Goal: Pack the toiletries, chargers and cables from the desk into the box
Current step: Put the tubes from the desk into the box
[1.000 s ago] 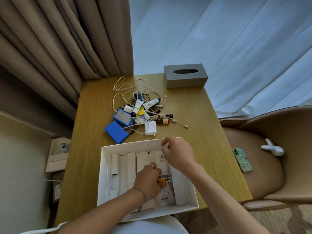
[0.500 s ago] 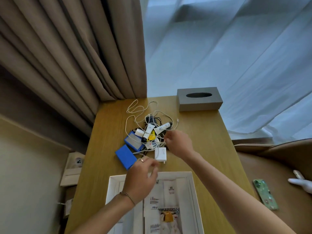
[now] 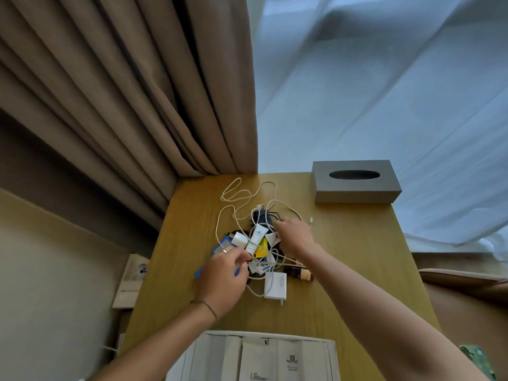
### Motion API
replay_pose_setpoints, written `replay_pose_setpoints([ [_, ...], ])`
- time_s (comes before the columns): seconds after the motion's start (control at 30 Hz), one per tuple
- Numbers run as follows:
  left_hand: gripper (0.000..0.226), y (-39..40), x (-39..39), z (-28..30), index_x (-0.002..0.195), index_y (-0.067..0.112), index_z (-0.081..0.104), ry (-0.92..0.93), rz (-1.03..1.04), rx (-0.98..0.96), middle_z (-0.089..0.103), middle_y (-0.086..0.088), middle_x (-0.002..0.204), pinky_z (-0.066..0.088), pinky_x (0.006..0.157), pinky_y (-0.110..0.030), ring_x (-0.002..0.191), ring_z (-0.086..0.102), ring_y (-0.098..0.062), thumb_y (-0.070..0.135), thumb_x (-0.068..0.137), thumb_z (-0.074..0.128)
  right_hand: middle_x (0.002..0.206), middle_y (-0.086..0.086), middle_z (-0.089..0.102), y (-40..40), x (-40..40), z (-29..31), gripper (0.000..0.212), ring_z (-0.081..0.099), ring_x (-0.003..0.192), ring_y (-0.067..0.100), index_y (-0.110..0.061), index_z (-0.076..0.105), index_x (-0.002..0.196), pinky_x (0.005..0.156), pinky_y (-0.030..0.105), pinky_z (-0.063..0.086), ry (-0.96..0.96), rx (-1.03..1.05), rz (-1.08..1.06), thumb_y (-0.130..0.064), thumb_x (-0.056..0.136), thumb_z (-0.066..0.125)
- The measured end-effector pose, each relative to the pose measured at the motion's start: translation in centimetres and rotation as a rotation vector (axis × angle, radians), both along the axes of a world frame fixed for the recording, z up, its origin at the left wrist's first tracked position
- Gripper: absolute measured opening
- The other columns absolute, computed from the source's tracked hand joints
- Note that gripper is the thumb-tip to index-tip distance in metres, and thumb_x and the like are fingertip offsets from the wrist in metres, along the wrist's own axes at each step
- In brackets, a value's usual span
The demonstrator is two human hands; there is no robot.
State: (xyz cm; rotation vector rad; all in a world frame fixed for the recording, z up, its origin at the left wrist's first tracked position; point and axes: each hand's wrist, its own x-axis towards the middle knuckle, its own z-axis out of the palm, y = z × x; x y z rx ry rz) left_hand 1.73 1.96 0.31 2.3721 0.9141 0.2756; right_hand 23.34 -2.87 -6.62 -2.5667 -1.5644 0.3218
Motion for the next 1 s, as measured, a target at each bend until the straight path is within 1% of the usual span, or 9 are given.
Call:
replay_pose_setpoints([
  [0.07,0.019,0.7,1.1,-0.2,0.099,0.028,0.07,0.002,0.013,-0.001,0.065,0.015,0.094,0.053,0.073,-0.023,0.088,0.059,-0.002,0.015,0.093,0.058,0.1,0.007,0.062,0.0,0.4,-0.8,0.034,0.059,0.093,0.025,-0.013,0.064,0.105,0.074,0.036,0.056,-0.043,0.012,0.039,0.008,0.08,0.056],
  [0.17,0.017,1.6,2.7,-0.5,0.1,0.027,0.069,0.026,0.012,-0.006,0.065,0.014,0.094,0.055,0.076,-0.029,0.089,0.059,-0.004,0.017,0.093,0.057,0.102,0.006,0.06,-0.3,1.0,-1.3,0.03,0.056,0.096,0.022,-0.014,0.067,0.103,0.078,0.032,0.054,-0.114,0.028,0.078,0.004,0.08,0.061],
  [0.33,0.017,3.1,5.5,-0.8,0.097,0.025,0.069,0.076,0.034,-0.014,0.064,0.01,0.09,0.058,0.069,-0.036,0.08,0.062,-0.009,0.018,0.091,0.055,0.083,-0.002,0.063,-1.4,1.3,-1.7,0.024,0.056,0.083,0.02,-0.018,0.056,0.102,0.064,0.028,0.048,-0.023,0.01,0.081,-0.002,0.085,0.061],
  [0.47,0.016,4.4,7.7,-2.0,0.094,0.025,0.067,0.17,0.043,0.035,0.065,0.005,0.091,0.054,0.064,-0.031,0.08,0.061,-0.014,0.019,0.089,0.054,0.104,-0.003,0.07,-2.8,1.4,-1.6,0.035,0.064,0.097,0.019,-0.022,0.064,0.12,0.082,0.035,0.057,0.112,0.058,0.039,-0.022,0.087,0.074],
  [0.53,0.014,4.9,8.7,-2.8,0.093,0.024,0.066,0.223,0.055,0.064,0.066,0.004,0.093,0.049,0.064,-0.03,0.082,0.062,-0.018,0.019,0.089,0.054,0.105,-0.007,0.07,-3.6,1.1,-1.0,0.029,0.064,0.095,0.015,-0.024,0.068,0.116,0.08,0.033,0.056,0.223,0.163,-0.085,-0.026,0.088,0.073],
  [0.67,0.019,5.7,10.4,-4.2,0.096,0.02,0.068,0.386,0.042,0.158,0.068,-0.002,0.099,0.052,0.074,-0.034,0.095,0.063,-0.025,0.037,0.091,0.06,0.089,-0.013,0.072,-5.1,-0.2,1.5,0.012,0.067,0.078,0.004,-0.025,0.072,0.104,0.063,0.024,0.054,0.68,0.474,-0.399,-0.027,0.093,0.07],
  [0.8,0.037,5.8,11.6,-4.8,0.083,0.02,0.064,0.557,0.043,0.214,0.068,-0.006,0.095,0.052,0.073,-0.036,0.095,0.063,-0.027,0.057,0.082,0.068,0.089,0.003,0.076,-6.4,-1.6,4.3,0.007,0.073,0.081,0.016,-0.019,0.071,0.099,0.066,0.029,0.06,1.014,0.614,-0.495,-0.02,0.097,0.065],
  [0.93,0.031,5.8,11.8,-5.1,0.073,0.023,0.055,0.604,0.079,0.191,0.07,-0.002,0.088,0.044,0.058,-0.029,0.08,0.063,-0.022,0.047,0.075,0.075,0.095,0.007,0.078,-7.3,-2.9,6.0,0.012,0.072,0.074,0.003,-0.009,0.068,0.106,0.059,0.016,0.053,1.197,0.678,-0.494,-0.016,0.1,0.06],
  [1.0,0.032,5.8,11.7,-5.1,0.065,0.023,0.052,0.579,0.083,0.165,0.071,-0.003,0.087,0.042,0.056,-0.029,0.078,0.063,-0.022,0.042,0.073,0.076,0.099,0.01,0.078,-7.7,-3.3,6.6,0.016,0.07,0.073,0.0,-0.003,0.066,0.11,0.058,0.014,0.051,1.262,0.699,-0.491,-0.013,0.1,0.059],
])
